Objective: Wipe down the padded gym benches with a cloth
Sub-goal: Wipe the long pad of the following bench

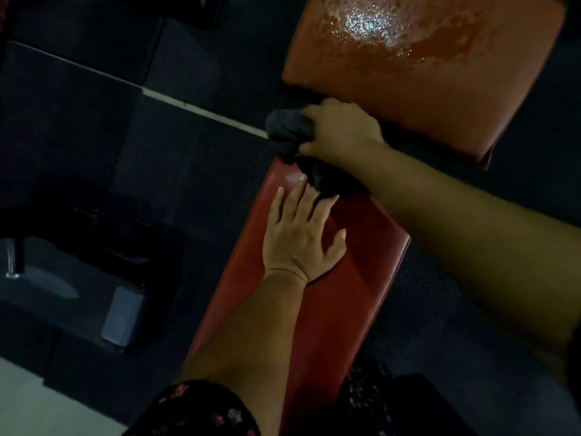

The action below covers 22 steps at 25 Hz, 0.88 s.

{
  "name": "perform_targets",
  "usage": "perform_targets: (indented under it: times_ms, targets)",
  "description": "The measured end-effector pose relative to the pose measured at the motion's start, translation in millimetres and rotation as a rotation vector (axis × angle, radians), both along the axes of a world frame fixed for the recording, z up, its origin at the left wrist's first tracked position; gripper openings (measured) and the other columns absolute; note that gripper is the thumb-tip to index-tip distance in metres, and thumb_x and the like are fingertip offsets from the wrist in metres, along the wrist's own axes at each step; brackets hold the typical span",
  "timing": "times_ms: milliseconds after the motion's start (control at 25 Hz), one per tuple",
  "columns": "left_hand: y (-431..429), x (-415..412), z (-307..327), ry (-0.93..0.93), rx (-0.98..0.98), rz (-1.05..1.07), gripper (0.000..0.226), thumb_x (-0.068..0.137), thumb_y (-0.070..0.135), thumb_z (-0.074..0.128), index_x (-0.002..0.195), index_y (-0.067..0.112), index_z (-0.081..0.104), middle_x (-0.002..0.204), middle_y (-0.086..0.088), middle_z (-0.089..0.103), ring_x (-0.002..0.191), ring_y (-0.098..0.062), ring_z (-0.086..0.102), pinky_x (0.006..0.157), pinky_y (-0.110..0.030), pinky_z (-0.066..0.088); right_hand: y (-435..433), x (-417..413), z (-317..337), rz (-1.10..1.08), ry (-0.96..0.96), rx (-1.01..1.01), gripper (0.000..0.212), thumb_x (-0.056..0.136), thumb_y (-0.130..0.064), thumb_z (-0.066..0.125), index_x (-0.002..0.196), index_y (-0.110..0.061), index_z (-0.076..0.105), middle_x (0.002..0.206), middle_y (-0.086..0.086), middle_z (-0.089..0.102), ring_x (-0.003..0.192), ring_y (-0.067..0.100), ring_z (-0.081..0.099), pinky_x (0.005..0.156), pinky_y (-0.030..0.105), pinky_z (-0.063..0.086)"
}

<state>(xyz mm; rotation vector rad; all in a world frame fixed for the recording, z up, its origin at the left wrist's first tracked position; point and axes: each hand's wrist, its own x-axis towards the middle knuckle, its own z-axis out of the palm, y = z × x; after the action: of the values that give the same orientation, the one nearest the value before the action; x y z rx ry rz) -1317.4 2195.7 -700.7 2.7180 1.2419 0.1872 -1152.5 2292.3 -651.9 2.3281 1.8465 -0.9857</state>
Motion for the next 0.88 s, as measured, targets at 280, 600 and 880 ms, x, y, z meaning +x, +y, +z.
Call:
perform_targets:
  times_ms: [280, 600, 880]
  targets:
    - [1, 0, 2, 0.005, -0.020, -0.001, 0.058, 0.086, 0.045, 0.045, 0.139, 0.022, 0.048, 0.145, -0.008, 0.051, 0.139, -0.029, 0.038, 0.118, -0.046, 0.016, -40, 48, -1, -0.098, 0.214, -0.080, 0.057, 0.084, -0.035, 0.069, 0.138, -0.028, 0.051, 0.125, 0.008, 0.059, 0.111, 0.028, 0.059, 0.089, 0.038, 0.051]
    - [-1, -2, 2, -0.024, -0.012, 0.005, 0.056, 0.090, 0.039, 0.043, 0.143, 0.023, 0.047, 0.148, -0.005, 0.048, 0.142, -0.027, 0.035, 0.119, -0.044, 0.015, -193, 71, -2, -0.513, 0.274, 0.015, 0.087, 0.070, -0.056, 0.078, 0.134, -0.013, 0.037, 0.135, 0.013, 0.043, 0.119, 0.031, 0.048, 0.097, 0.045, 0.045]
    - [0, -3, 0, -0.055, 0.017, -0.003, 0.055, 0.092, 0.038, 0.039, 0.145, 0.022, 0.046, 0.149, -0.005, 0.046, 0.143, -0.025, 0.033, 0.120, -0.045, 0.016, -215, 37, -19, -1.124, 0.663, 0.179, 0.041, 0.083, -0.041, 0.070, 0.116, -0.029, 0.049, 0.109, -0.003, 0.063, 0.100, 0.020, 0.062, 0.091, 0.041, 0.052]
